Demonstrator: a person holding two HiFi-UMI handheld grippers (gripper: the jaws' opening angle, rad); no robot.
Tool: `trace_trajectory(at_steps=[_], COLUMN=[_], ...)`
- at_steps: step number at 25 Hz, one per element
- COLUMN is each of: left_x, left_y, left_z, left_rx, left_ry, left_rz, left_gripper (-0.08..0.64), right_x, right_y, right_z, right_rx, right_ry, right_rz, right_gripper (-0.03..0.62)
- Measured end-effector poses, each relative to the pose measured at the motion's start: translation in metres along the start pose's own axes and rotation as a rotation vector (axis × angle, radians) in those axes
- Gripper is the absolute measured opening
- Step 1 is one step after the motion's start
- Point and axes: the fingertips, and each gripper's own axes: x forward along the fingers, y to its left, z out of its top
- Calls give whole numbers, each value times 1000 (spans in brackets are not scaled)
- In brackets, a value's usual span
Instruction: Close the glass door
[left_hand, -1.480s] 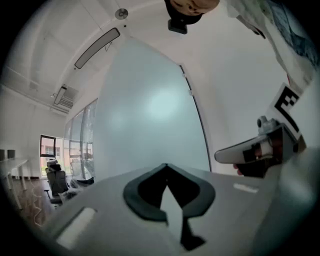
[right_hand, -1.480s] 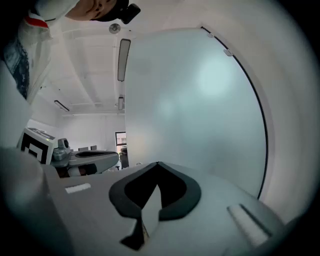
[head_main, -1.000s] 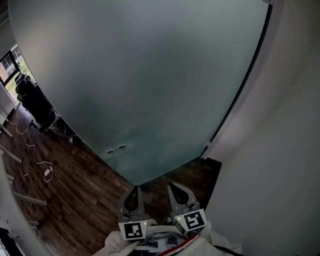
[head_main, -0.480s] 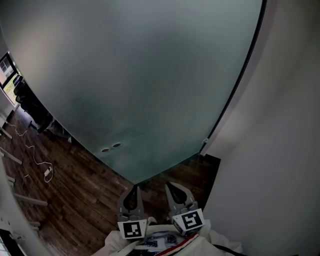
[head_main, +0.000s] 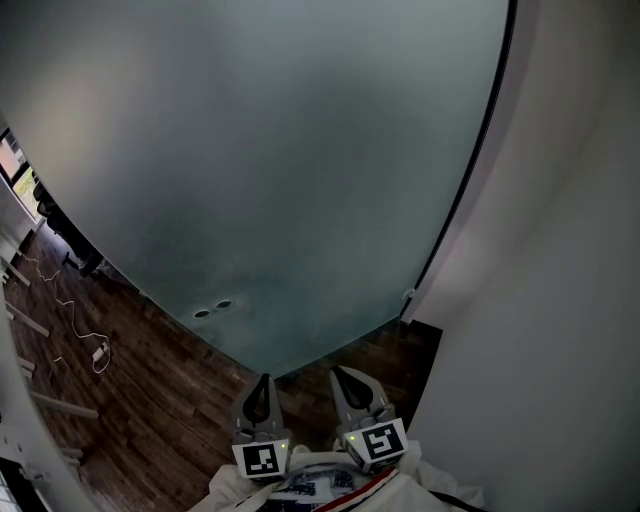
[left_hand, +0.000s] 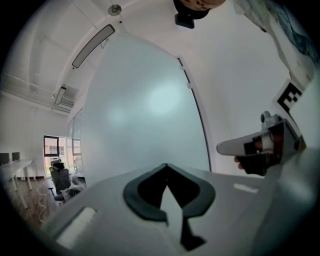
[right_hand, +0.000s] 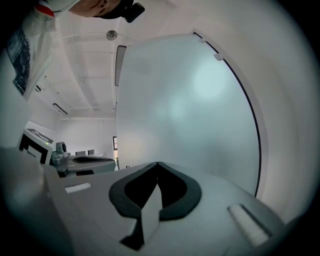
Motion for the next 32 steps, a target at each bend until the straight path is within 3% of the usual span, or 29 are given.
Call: trace_trajectory(at_steps=[5,13,32], left_x=[1,-11,-15], left_y=[-5,37,195], left_z=[4,-6,-36], left_rx=[31,4,-77], left_ry=[-4,-12,-18], left_rz=[10,70,48], left_gripper=[3,3,3], right_x=[6,30,135], right_y=[-7,28,139], right_z=[-10,-7,-30], right_rx=[9,-44,-76], right_ry=[-9,-7,78], right_rz=[20,64,-7], right_gripper=[5,5,5])
